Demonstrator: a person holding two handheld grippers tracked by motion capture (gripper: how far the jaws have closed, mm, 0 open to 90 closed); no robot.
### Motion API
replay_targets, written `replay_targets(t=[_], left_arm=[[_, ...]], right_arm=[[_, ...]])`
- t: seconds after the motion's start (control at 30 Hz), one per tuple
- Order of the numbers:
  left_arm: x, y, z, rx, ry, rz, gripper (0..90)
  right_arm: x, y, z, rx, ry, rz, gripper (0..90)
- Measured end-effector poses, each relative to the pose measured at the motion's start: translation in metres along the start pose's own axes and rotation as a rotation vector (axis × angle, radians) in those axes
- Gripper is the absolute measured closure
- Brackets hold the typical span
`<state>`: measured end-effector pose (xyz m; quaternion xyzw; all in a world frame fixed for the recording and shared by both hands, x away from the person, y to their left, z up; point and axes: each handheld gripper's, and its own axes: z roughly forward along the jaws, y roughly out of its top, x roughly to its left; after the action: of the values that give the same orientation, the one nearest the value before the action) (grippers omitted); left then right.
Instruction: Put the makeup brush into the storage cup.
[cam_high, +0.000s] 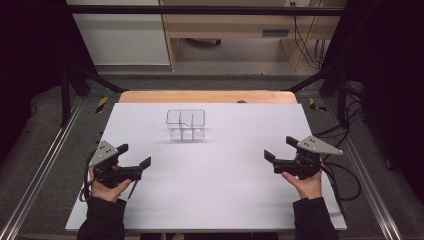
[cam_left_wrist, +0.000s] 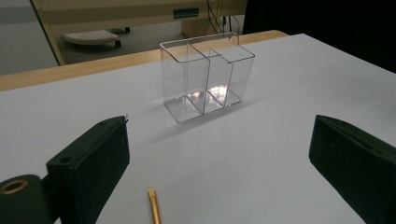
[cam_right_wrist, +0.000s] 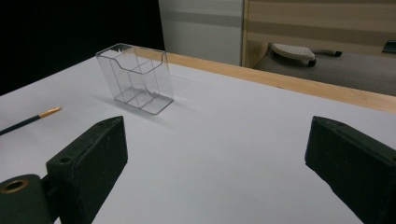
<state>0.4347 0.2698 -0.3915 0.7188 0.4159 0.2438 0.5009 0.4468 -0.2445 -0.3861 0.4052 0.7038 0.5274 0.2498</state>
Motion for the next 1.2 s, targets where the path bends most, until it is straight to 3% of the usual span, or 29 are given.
replay_targets(t=[0.47, 0.83, 1.03, 1.2], left_arm=[[-0.001, -0.002, 0.001, 0.031, 0.012, 0.014, 4.7], [0.003, -0.011, 0.008, 0.124, 0.025, 0.014, 5.4], [0.005, -0.014, 0.008, 0.152, 0.041, 0.014, 6.1], [0.009, -0.019, 0.01, 0.209, 0.059, 0.013, 7.2]], right_arm=[[0.002, -0.002, -0.001, 0.016, -0.01, -0.006, 6.6], [0.004, -0.004, 0.003, 0.047, -0.023, -0.005, 7.5], [0.005, -0.005, 0.004, 0.055, -0.021, -0.004, 7.5], [0.004, -0.005, 0.003, 0.06, -0.028, -0.002, 7.6]])
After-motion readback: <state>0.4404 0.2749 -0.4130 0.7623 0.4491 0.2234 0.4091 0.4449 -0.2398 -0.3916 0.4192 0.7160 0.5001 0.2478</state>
